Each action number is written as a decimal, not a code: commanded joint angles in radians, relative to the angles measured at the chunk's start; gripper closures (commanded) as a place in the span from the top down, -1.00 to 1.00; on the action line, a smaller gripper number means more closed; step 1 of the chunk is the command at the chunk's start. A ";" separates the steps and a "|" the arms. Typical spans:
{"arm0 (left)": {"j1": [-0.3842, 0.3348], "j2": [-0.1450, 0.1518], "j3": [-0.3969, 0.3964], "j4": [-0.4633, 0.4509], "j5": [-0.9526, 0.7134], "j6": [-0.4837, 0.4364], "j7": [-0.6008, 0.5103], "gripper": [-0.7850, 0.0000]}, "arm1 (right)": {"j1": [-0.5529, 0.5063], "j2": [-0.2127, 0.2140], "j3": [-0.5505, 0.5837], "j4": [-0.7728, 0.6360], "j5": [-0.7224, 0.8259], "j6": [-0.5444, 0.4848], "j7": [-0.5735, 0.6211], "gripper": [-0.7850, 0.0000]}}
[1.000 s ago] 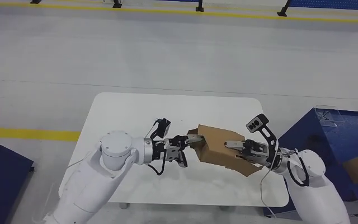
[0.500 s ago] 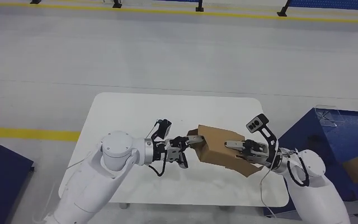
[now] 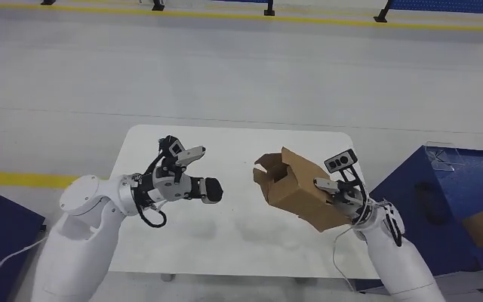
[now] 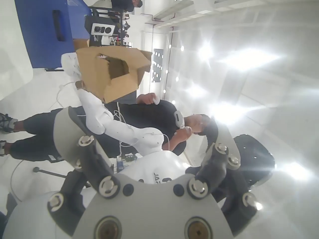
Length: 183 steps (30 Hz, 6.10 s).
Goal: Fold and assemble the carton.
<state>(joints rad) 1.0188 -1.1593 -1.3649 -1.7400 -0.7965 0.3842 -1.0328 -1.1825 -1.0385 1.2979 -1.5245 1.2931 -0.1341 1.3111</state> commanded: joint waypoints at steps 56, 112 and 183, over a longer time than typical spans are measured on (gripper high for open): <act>-0.188 0.041 0.346 0.180 0.363 0.031 -0.303 1.00 | -0.006 -0.033 -0.005 -0.080 -0.339 -0.175 0.043 -1.00; -0.117 0.096 0.200 0.075 0.314 -0.125 -0.157 1.00 | 0.001 -0.043 -0.032 0.049 -0.247 -0.076 0.009 -1.00; -0.120 0.121 0.202 0.118 0.314 -0.131 -0.186 1.00 | 0.078 -0.101 -0.128 0.233 -0.148 0.196 0.208 -1.00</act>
<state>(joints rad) 0.8933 -1.0401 -1.1478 -1.6223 -0.4756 0.2592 -1.2201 -1.1043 -1.1391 1.1695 -1.2912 1.1451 0.0623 1.5190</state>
